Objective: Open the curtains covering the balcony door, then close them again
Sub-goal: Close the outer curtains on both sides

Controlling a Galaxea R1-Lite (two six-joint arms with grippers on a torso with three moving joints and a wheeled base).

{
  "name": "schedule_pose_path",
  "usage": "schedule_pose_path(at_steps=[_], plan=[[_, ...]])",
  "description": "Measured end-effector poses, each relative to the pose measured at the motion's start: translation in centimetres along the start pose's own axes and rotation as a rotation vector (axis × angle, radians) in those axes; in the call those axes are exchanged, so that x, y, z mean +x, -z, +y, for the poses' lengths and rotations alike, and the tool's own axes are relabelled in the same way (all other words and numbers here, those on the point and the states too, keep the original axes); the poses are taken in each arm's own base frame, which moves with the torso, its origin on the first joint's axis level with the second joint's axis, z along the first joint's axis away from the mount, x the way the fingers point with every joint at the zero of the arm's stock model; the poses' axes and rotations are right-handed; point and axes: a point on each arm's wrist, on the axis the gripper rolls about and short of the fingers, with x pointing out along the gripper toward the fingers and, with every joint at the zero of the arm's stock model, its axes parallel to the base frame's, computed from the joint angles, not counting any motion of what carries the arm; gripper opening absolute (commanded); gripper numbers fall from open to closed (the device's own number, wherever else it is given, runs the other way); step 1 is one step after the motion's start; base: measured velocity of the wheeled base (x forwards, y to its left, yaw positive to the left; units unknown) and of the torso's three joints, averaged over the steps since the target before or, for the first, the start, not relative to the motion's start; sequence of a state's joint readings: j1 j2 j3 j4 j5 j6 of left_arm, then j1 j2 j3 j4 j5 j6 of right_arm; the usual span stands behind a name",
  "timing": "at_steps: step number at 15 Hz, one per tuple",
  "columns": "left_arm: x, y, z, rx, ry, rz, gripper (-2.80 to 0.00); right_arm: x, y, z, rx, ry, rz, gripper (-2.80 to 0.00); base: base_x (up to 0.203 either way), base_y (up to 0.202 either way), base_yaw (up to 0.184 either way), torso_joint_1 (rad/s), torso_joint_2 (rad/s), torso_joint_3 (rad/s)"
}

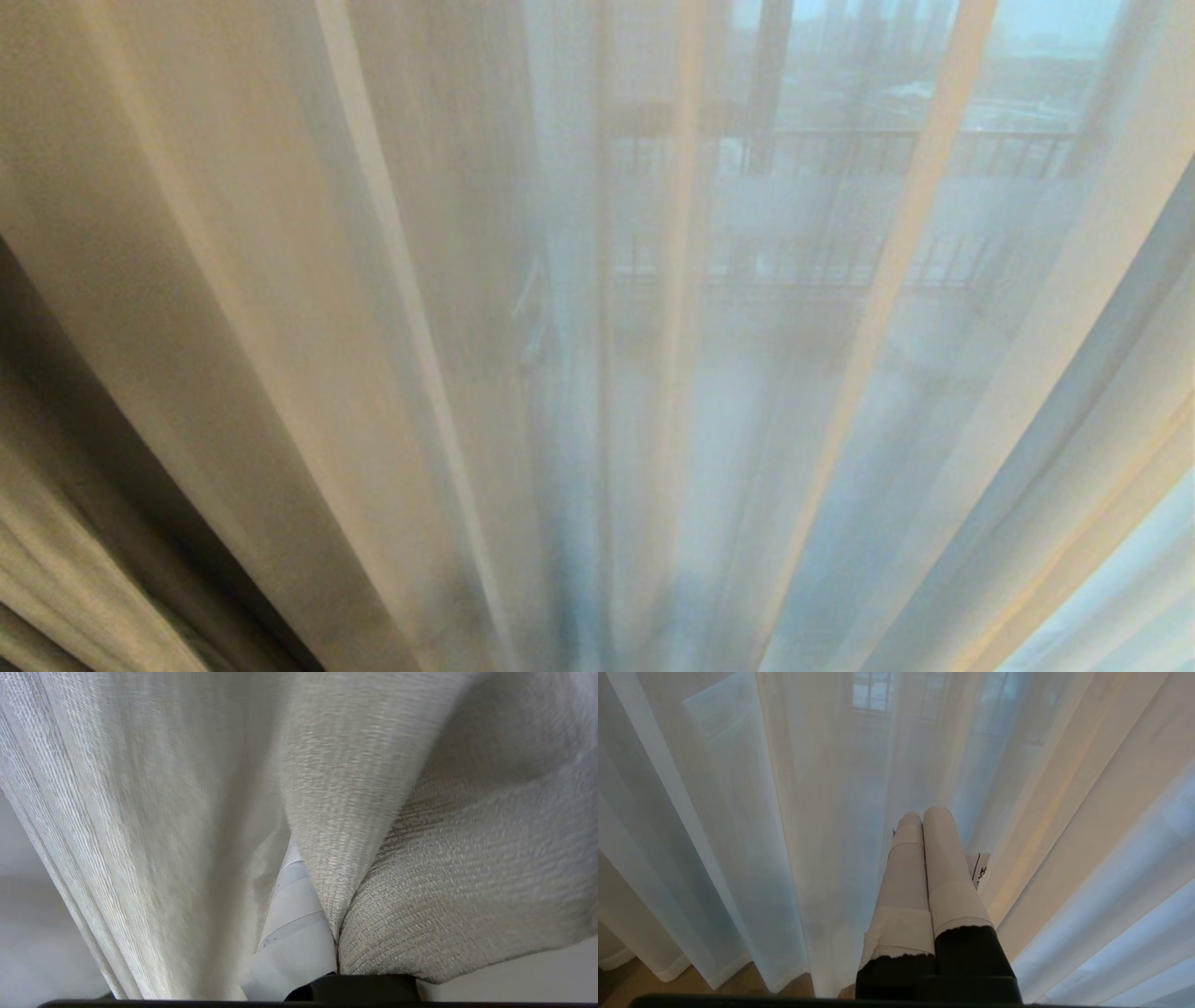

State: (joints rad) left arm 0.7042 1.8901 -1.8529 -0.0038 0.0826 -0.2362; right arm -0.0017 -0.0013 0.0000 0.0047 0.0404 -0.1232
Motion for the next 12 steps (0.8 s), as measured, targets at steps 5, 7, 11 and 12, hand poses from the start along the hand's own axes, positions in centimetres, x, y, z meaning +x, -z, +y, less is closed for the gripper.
schedule_pose_path(at_steps=[5, 7, 11, 12], plan=[[-5.1, -0.9, -2.6, -0.036, 0.084, 0.001, -2.80, 0.0, 0.0, 0.0, 0.000, 0.000, 0.000, -2.80, 0.000, 0.000, 0.000, 0.000, 0.00, 0.000], [-7.6, -1.3, -3.7, -0.043, 0.128, -0.002, -2.80, 0.0, 0.0, 0.0, 0.000, 0.000, 0.000, -2.80, 0.000, 0.000, 0.000, 0.000, 0.00, 0.000], [-12.1, -1.4, -5.4, -0.049, 0.216, 0.002, -2.80, 0.0, 0.0, 0.0, 0.000, 0.000, 0.000, -2.80, 0.000, 0.000, 0.000, 0.000, 0.00, 0.000], [-13.0, -1.4, -5.9, -0.057, 0.242, 0.001, -2.80, 0.0, 0.0, 0.0, 0.000, 0.000, 0.000, -2.80, 0.000, 0.000, 0.000, 0.000, 0.00, 0.000]])
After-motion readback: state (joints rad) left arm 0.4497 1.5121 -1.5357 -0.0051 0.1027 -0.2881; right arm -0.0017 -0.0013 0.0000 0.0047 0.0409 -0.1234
